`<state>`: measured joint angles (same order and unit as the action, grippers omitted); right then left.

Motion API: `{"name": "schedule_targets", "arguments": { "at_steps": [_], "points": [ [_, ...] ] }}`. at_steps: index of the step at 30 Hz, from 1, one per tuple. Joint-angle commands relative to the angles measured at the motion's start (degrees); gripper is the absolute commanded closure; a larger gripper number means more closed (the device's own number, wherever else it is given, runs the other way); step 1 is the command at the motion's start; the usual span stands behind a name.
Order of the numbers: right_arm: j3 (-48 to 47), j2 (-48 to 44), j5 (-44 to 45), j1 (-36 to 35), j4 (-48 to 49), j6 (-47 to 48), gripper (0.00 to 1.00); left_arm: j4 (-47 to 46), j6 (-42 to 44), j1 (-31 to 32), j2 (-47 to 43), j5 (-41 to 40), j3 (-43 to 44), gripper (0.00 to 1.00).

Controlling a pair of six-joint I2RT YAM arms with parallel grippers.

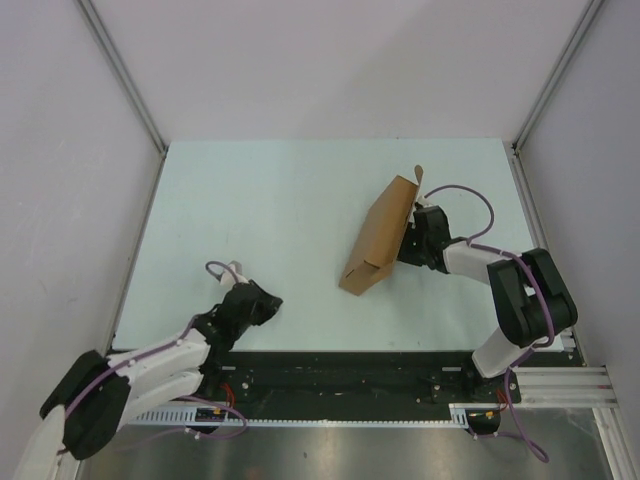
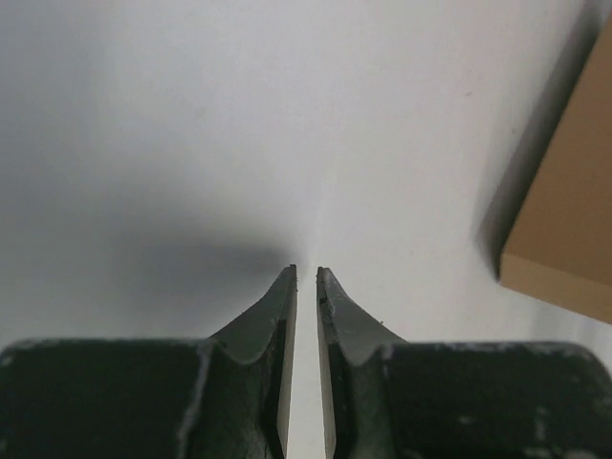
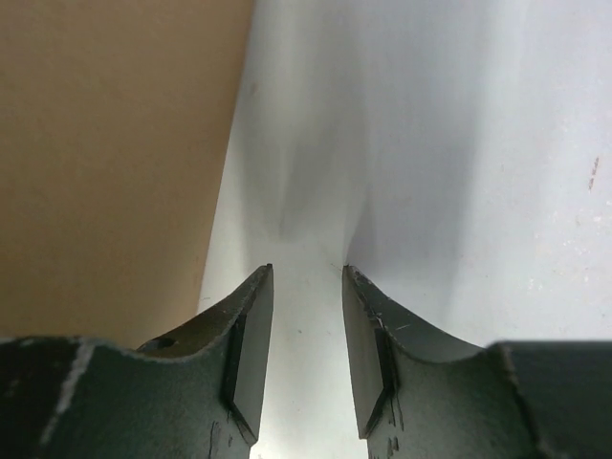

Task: Fold the paper box

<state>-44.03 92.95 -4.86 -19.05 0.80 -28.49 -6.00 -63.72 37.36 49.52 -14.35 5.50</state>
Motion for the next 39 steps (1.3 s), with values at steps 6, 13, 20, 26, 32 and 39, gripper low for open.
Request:
{"name": "schedule_targets", "arguments": {
  "at_steps": [6,13,20,26,32,39],
  "points": [
    [2.02,-2.85,2.93,0.15,-7.48,0.19,0.58,-14.47,5.37,-3.69,23.41,1.34,19.69,0.79],
    [1.14,-9.00,4.86,0.94,-8.36,-1.83,0.54,-16.84,9.75,-6.52,45.81,12.30,40.98,0.73],
    [-7.20,-9.45,7.23,-0.11,-12.31,-1.31,0.52,-22.83,6.59,-4.94,54.28,18.65,46.18,0.74],
    [-11.78,-7.43,8.46,-2.13,-13.63,-1.22,0.51,-23.35,6.42,-3.00,55.78,20.06,48.12,0.75],
    [-11.96,-9.97,10.05,-3.01,-13.81,-2.71,0.50,-23.80,5.98,-3.00,52.62,18.75,48.02,0.74],
    [-12.83,-13.75,10.75,-4.15,-14.33,-4.20,0.50,-22.66,5.80,-2.65,47.26,17.52,48.29,0.73]
  ]
}}
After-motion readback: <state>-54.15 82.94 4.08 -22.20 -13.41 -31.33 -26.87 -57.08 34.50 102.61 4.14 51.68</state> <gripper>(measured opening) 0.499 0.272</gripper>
